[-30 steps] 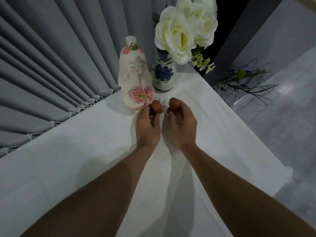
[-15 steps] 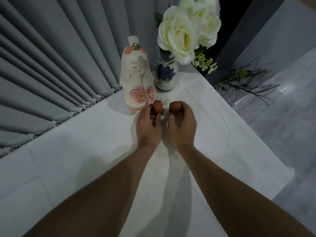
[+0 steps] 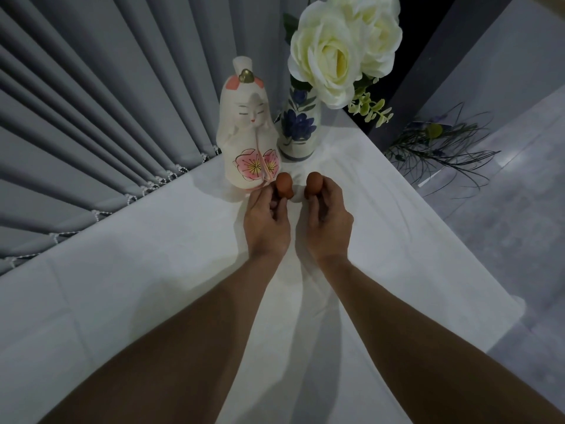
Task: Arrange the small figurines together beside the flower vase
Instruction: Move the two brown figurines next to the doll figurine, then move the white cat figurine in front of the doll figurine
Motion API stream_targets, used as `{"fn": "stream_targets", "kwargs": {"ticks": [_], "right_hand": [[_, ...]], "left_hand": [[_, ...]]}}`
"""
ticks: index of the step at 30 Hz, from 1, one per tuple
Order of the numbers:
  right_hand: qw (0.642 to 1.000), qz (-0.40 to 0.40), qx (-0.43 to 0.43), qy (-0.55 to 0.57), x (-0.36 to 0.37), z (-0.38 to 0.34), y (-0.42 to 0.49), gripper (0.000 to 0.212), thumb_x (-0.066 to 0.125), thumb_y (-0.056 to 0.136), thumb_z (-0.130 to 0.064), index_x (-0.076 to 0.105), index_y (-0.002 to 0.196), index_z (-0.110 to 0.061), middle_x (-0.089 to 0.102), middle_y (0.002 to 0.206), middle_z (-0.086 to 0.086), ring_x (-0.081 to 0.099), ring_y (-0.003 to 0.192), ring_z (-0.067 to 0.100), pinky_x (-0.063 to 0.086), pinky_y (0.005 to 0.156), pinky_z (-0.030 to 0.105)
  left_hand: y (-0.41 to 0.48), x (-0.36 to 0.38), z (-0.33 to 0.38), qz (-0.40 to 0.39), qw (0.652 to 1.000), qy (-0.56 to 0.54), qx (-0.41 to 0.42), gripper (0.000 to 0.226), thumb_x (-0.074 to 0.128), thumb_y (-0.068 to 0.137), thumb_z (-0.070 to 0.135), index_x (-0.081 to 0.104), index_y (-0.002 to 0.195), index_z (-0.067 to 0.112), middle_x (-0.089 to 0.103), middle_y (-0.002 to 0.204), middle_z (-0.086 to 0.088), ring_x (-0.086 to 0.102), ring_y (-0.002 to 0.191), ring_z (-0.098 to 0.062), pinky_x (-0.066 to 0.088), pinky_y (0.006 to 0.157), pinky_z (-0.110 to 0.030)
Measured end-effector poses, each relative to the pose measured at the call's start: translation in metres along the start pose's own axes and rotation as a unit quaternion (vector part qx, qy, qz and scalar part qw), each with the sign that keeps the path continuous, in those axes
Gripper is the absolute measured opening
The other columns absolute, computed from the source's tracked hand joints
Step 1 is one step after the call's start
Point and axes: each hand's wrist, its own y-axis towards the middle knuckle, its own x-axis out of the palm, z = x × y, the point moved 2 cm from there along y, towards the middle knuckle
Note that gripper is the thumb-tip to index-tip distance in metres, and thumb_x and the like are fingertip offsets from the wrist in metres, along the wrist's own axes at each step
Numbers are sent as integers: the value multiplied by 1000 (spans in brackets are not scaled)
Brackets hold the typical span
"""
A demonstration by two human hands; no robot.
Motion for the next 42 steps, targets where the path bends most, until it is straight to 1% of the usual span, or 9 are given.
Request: {"fn": "stream_targets", "kwargs": {"ticks": [7,13,18,21,25,29,32,37,42], "right_hand": [[1000,-12,12,-1,-1,6,0,32,43,109,-11,53,138,-18,62,116,-13,60,91,-2,39,81,-2],[1000,-15,18,-8,-1,10,1,31,43,109,-15,54,137,-22,61,110,-19,61,93,-10,39,81,-1],[999,-25,25,-9,-6,6,0,35,47,106,-12,50,140,-17,62,116,-11,58,96,5,37,80,-2],[998,-45,35,-17,-11,1,-5,46,58,103,-15,44,146,-14,63,131,-2,55,108,7,33,87,-5],[994,-63,79,-51,-14,3,-33,60,60,103,-31,35,155,-14,44,160,3,42,145,21,32,120,28],[991,-60,81,-88,-18,6,-84,71,60,101,-39,29,158,-11,33,165,7,26,154,25,26,124,39],[979,-105,39,-171,-19,10,-124,75,56,100,-49,28,157,-9,30,166,7,15,157,25,30,124,49],[915,-182,-65,-353,-19,13,-197,81,29,100,-66,21,161,-13,13,172,9,2,159,27,0,129,45],[889,-191,-91,-406,-20,12,-240,84,18,101,-69,11,163,-14,6,173,10,-1,159,30,3,129,51]], "left_hand": [[2,0,-3,-16,999,20,29,12,61,95,9,68,104,9,55,97,6,57,84,-16,56,81,-37],[3,-1,-2,-27,999,17,28,17,60,95,8,67,110,11,53,102,8,56,85,-14,55,82,-33],[5,-9,5,-75,997,-12,-8,43,62,93,0,57,135,10,49,117,3,55,86,-8,52,83,-17],[6,-22,7,-144,988,-24,-57,51,64,90,-3,53,137,13,54,125,-6,59,103,-19,52,89,-24],[-16,-55,8,-230,967,31,-105,58,67,92,8,46,146,17,50,134,-4,56,113,-16,51,96,-29],[-46,-93,2,-283,950,99,-89,58,69,92,21,47,146,12,49,144,-7,56,125,-19,49,100,-29],[-66,-127,0,-336,923,151,-109,58,70,91,34,52,142,15,54,145,-6,55,130,-18,45,100,-27],[-105,-192,3,-433,869,202,-132,61,71,86,50,55,139,26,54,143,3,52,125,-15,39,95,-26],[-151,-249,4,-564,755,314,-114,82,80,67,64,46,140,48,34,152,13,37,141,-12,38,114,-38]]}}
